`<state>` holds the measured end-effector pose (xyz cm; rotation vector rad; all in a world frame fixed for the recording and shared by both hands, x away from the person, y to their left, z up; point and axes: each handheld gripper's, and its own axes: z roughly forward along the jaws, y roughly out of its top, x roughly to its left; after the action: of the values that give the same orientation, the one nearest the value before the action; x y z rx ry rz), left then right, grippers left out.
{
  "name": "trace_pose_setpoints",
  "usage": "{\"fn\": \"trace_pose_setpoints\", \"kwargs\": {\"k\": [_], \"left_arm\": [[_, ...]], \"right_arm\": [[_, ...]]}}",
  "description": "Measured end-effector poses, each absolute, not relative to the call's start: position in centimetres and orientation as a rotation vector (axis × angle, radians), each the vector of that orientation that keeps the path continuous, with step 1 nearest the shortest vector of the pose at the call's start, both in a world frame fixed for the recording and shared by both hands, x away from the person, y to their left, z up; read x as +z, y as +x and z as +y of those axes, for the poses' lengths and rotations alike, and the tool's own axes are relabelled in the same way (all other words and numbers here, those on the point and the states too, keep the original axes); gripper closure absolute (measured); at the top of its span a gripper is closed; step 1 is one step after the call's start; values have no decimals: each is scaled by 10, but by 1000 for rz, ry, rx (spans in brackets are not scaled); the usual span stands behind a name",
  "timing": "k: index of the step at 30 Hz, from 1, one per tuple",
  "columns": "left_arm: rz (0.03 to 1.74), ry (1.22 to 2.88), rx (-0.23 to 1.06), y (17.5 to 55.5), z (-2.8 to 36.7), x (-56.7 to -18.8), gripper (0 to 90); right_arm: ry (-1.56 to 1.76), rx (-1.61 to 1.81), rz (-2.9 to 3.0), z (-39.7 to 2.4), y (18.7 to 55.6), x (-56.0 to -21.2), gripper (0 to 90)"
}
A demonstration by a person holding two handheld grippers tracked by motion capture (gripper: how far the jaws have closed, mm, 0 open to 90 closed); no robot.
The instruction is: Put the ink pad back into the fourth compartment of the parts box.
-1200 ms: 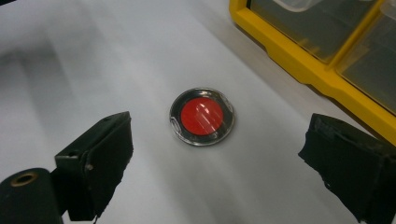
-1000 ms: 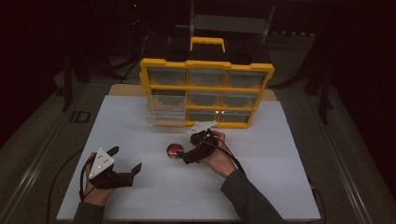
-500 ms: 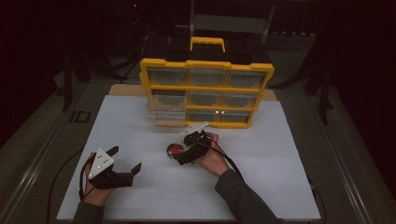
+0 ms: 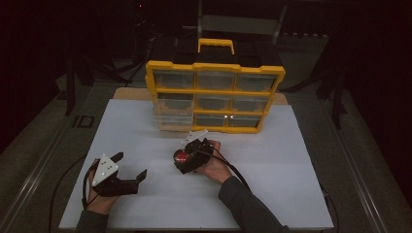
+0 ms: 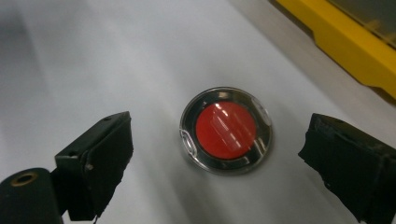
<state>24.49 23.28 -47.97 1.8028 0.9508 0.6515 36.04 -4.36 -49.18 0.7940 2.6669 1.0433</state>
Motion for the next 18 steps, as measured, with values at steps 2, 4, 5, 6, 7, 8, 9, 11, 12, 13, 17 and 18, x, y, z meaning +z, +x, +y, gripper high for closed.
{"fn": "trace_pose_setpoints", "kwargs": {"k": [2, 4, 5, 6, 7, 8, 9, 11, 12, 13, 17, 18], "left_arm": [[951, 1801, 652, 245, 233, -480, 0], [951, 1801, 652, 245, 233, -480, 0], [951, 1802, 652, 245, 233, -480, 0], [951, 1801, 652, 245, 233, -480, 0], [951, 1801, 652, 245, 233, -480, 0], [951, 1801, 652, 245, 233, -480, 0], [951, 1801, 652, 245, 233, -480, 0], [951, 1801, 652, 245, 233, -480, 0], [951, 1801, 652, 245, 233, -480, 0], [951, 1801, 652, 245, 233, -480, 0], [950, 1802, 652, 245, 233, -480, 0], [950, 1803, 652, 245, 233, -480, 0]], "right_arm": [[797, 1040, 2668, -42, 360, -493, 77], [807, 1040, 2666, -40, 361, -497, 77], [813, 1038, 2664, -39, 362, -498, 77], [811, 1040, 2663, -39, 362, -499, 78], [817, 1039, 2662, -38, 362, -501, 78], [817, 1039, 2662, -38, 362, -501, 78], [820, 1037, 2662, -37, 363, -502, 78], [834, 1026, 2660, -34, 365, -508, 81], [839, 1025, 2658, -34, 365, -509, 81], [841, 1024, 2656, -33, 366, -510, 82], [846, 1010, 2654, -30, 368, -514, 91], [842, 1006, 2656, -29, 368, -515, 94]]}}
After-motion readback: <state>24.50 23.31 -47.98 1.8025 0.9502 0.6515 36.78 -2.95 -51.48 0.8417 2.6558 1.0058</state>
